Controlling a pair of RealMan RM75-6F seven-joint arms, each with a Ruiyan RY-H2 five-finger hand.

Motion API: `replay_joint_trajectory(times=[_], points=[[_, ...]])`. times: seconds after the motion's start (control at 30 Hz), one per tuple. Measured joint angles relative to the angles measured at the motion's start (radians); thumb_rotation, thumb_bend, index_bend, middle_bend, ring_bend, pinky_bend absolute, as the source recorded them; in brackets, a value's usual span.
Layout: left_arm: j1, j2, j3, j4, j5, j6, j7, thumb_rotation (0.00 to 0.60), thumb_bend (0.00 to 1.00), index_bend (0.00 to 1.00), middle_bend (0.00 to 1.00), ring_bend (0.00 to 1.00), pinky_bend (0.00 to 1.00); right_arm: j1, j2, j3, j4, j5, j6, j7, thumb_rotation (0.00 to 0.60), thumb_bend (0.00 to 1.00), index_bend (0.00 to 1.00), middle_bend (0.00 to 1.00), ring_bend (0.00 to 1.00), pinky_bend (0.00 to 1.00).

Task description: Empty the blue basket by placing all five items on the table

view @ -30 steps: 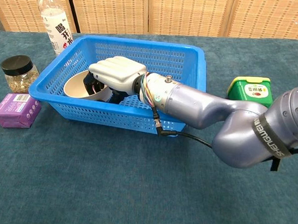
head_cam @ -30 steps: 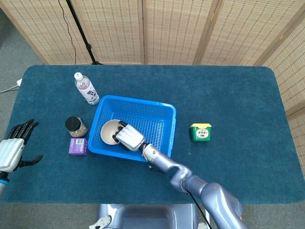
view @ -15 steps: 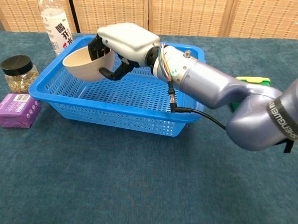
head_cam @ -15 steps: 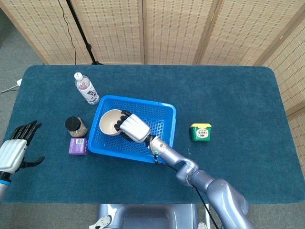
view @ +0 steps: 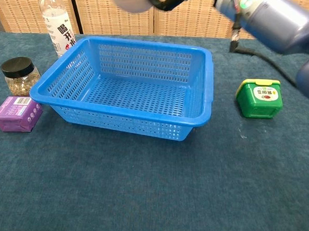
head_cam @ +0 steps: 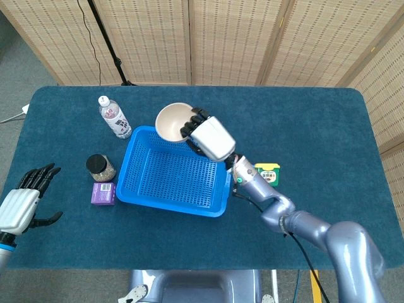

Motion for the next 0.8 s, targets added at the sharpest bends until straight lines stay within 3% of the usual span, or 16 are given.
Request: replay_joint_trajectory(times=[0.13,0.3,0.7,0.8], points=[[0.003,0.0,0.005,-0.005,0.015,0.009,0.009,0.6,0.21,0.0,0.0,0.0,0.0,-0.085,0.113,0.012,-0.035,0.082,-0.024,-0.033,0.6,0.64,0.65,0.62,0.44,0.22],[0.009,-0.006,0.01,-0.013,0.026,0.023,0.031,0.6,0.21,0.0,0.0,0.0,0.0,-0.152,0.143,-0.003,0.038,0.136,-0.076,-0.011,0.6,0.64,0.65,0.62,0.44,0.22],[0.009,-0.024,0.009,-0.017,0.003,0.019,0.071,0.6,0.21,0.0,0.0,0.0,0.0,-0.22,0.029,-0.089,0.364,0.129,-0.198,0.156,0.6,0.64,0.64,0.61,0.43,0.21],[0.007,-0.027,0.007,-0.017,-0.005,0.014,0.077,0.6,0.21,0.0,0.0,0.0,0.0,-0.227,-0.015,-0.11,0.429,0.115,-0.221,0.201,0.6,0.61,0.52,0.52,0.34,0.13]])
